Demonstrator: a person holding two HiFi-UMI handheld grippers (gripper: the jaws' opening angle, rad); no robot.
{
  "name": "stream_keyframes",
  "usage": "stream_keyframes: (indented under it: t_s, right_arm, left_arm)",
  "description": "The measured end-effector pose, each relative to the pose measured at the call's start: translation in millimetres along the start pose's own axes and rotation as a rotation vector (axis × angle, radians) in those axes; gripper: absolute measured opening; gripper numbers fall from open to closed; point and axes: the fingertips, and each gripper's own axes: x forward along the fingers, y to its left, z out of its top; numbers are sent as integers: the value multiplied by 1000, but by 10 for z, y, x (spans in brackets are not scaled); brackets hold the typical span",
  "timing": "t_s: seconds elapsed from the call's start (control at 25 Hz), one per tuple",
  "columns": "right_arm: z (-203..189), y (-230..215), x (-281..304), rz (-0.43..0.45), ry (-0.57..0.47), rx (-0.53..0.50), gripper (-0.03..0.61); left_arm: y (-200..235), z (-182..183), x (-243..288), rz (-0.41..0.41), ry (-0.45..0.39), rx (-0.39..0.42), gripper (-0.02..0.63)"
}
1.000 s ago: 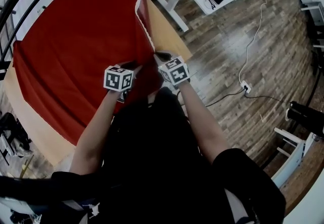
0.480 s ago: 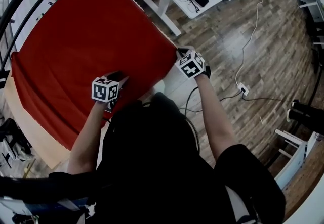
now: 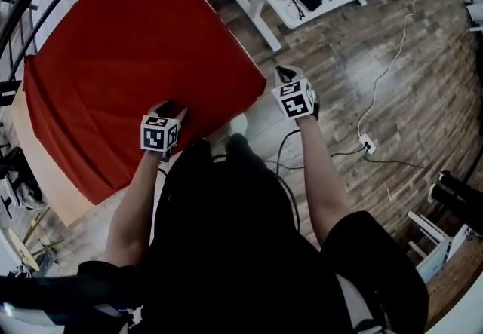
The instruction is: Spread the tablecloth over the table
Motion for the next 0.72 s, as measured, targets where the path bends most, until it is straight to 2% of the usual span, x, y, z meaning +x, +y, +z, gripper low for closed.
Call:
stream_keyframes:
  t_s: [0.08,0.16,0.28,0.36,0.4,0.44,0.56,0.64,0.72]
  right_arm:
    - [-45,222,2,186,-38,87,15]
    - [-109,439,-44,292,-77,114,15]
    - [-109,639,-134,348,-165,223,15]
    - [-217,646,-123,334,-168,296,17]
    - [-332,617,-106,327,-150,306,28]
    - [-465,599,-91,338,-125,298,69]
    - [-800,679,17,418,-46,225,165]
    - [-839,720,135,445,-45,234,172]
    - [-750,724,193,466,-76,281,172]
  left_arm:
    - [11,-2,4,47,-8,-4,235]
    - [-33,-25,-10,65,-8,-14,232]
    - [-141,-102,-50,68,-4,-15,215]
    - [-183,-199,-81,82,6,-18,215]
    - [-203,-245,-87,87,9,-29,215]
    - [-222,-284,-88,90,11,-43,215]
    - [-196,-353,-90,96,28,-51,216]
    - [-159,-337,-97,103,42,-25,215]
    - [-268,-180,-114,83,11,18,202]
